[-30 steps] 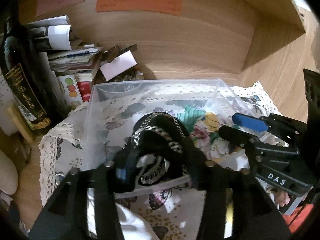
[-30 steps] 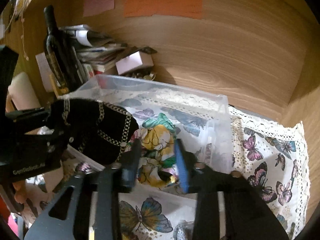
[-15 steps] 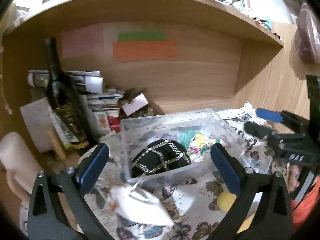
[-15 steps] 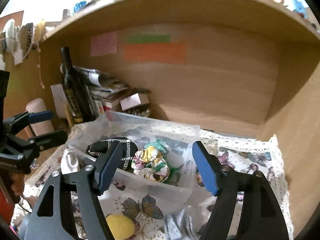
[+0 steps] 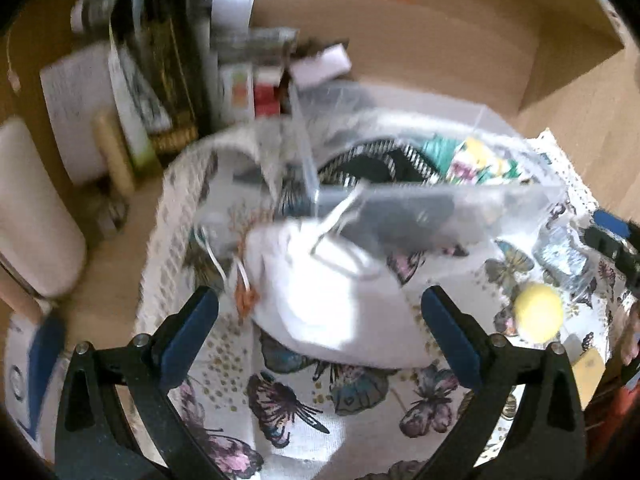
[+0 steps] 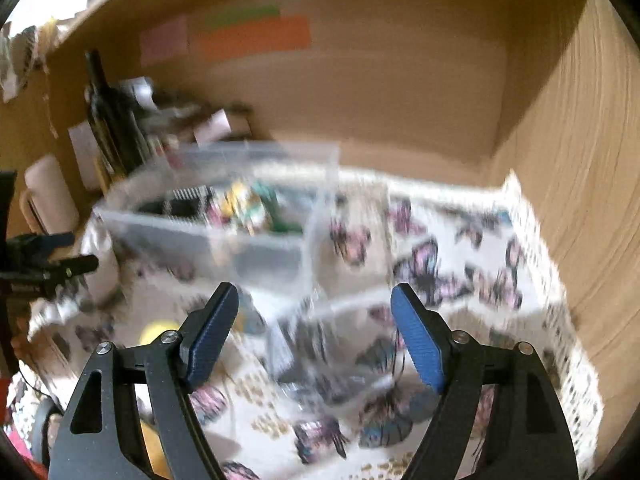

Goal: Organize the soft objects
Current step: 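Grasp white pouch with left tool while right tool grasps silver-item bag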

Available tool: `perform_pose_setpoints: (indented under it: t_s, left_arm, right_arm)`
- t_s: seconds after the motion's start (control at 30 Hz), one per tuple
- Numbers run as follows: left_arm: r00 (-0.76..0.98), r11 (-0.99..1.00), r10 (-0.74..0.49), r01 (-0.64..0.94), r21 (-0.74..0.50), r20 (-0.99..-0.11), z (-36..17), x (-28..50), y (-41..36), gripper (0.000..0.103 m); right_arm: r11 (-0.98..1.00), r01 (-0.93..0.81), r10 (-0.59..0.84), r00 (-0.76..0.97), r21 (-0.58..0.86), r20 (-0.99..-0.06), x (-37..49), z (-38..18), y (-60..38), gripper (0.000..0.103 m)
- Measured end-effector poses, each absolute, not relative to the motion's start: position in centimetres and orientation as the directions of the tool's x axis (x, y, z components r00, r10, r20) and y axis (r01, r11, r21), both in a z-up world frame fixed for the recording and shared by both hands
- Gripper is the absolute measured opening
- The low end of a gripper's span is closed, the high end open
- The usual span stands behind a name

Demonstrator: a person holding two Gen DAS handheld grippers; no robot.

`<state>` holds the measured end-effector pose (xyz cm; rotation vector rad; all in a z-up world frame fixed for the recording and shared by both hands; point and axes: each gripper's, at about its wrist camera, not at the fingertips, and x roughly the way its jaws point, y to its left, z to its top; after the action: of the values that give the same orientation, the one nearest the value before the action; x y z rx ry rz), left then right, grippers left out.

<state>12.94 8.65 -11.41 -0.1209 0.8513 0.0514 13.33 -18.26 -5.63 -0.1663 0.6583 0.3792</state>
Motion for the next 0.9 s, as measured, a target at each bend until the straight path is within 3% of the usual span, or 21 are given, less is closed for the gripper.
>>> perform_pose_setpoints:
  t_s: [0.17, 0.2, 0.3, 0.37, 0.47, 0.63, 0.7, 0.9]
  left_arm:
    - [0.598, 0.992, -0.017, -0.093, -0.09, -0.801, -13.4, 13.8, 8.1, 0.103]
    - [0.608, 0.993, -0.017, -0.086, -0.087, -0.794, -13.3, 13.7, 7.9, 0.103]
    - [0.63, 0.995, -0.008, -0.075, -0.071, -0.776, -13.1, 13.5, 7.4, 0.101]
    - [0.641, 0.995, 0.003, -0.075, -0.059, -0.768, -12.9, 13.2, 7.2, 0.09]
    - [0.65, 0.995, -0.014, -0.065, -0.075, -0.76, -12.8, 12.8, 7.4, 0.067]
    - [0.659, 0.993, -0.055, -0.04, -0.108, -0.75, -12.3, 12.1, 8.3, 0.031]
    - [0.672, 0.995, -0.047, -0.038, -0.097, -0.739, -11.8, 11.5, 8.6, 0.023]
    - [0.736, 0.998, 0.002, -0.049, -0.05, -0.676, -9.4, 9.5, 9.1, 0.022]
  right_arm:
    - [0.927, -0.374, 0.259, 0.665, -0.012, -0.701, 13.9, -8.9, -19.2, 0.075]
    - [0.927, -0.376, 0.256, 0.648, -0.008, -0.717, 14.1, -9.6, -19.2, 0.073]
    - [0.918, -0.396, 0.265, 0.62, -0.003, -0.739, 14.0, -10.6, -19.1, 0.052]
    - [0.907, -0.422, 0.285, 0.606, 0.003, -0.743, 13.7, -10.8, -18.9, 0.04]
    - [0.901, -0.434, 0.292, 0.613, -0.005, -0.734, 13.2, -10.7, -18.7, 0.031]
    - [0.903, -0.429, 0.302, 0.638, -0.002, -0.708, 12.4, -10.2, -18.9, 0.025]
    - [0.904, -0.427, 0.299, 0.653, -0.012, -0.696, 11.9, -9.8, -19.0, 0.025]
    - [0.904, -0.425, 0.291, 0.706, -0.057, -0.645, 10.7, -7.8, -19.1, 0.024]
